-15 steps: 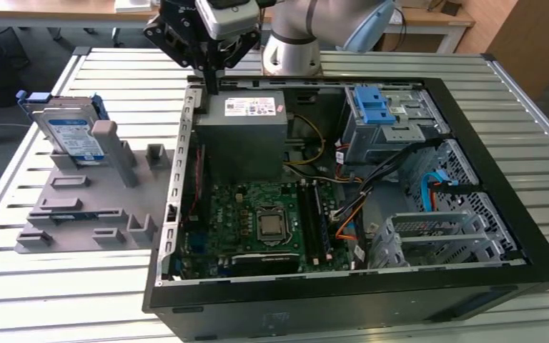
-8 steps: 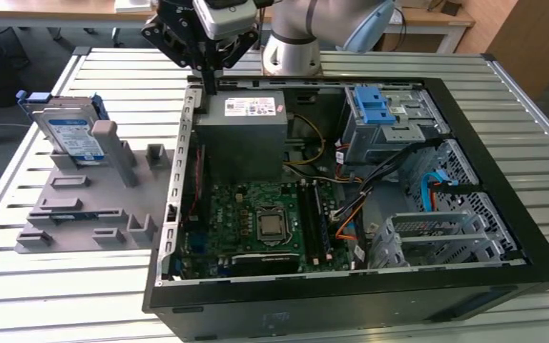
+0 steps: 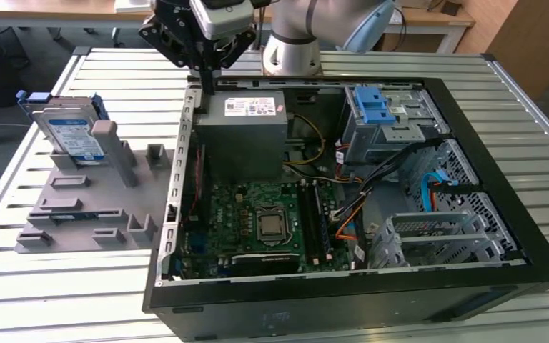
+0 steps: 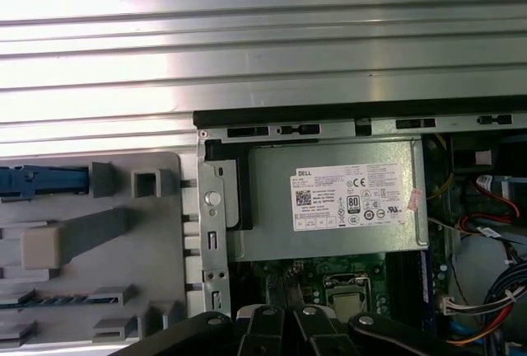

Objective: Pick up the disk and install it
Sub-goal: 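Reach for the disk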

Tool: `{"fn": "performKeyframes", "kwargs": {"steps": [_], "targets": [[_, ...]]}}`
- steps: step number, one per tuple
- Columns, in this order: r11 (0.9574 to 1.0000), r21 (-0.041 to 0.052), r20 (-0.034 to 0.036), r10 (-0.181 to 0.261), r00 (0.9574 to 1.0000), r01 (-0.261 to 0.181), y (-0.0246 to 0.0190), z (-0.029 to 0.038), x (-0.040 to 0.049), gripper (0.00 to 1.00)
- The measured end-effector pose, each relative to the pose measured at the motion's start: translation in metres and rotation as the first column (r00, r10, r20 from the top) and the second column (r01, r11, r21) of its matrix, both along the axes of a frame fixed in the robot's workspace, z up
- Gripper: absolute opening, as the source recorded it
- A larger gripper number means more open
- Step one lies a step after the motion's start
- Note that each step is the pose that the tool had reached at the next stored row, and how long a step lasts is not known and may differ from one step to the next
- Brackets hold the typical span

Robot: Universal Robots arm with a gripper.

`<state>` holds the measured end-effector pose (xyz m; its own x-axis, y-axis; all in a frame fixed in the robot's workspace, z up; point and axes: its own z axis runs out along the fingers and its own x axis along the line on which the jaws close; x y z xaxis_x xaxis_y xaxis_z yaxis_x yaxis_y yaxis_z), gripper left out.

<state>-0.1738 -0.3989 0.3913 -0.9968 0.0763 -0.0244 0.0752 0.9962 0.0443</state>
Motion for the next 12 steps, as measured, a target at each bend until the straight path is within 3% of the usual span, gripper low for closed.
{"fn": "performKeyframes", "kwargs": {"steps": [12], "targets": [[1.0,0.0001,0.0,0.0,1.0,0.0,0.0,-0.0001,-0.0016,0.11]]}}
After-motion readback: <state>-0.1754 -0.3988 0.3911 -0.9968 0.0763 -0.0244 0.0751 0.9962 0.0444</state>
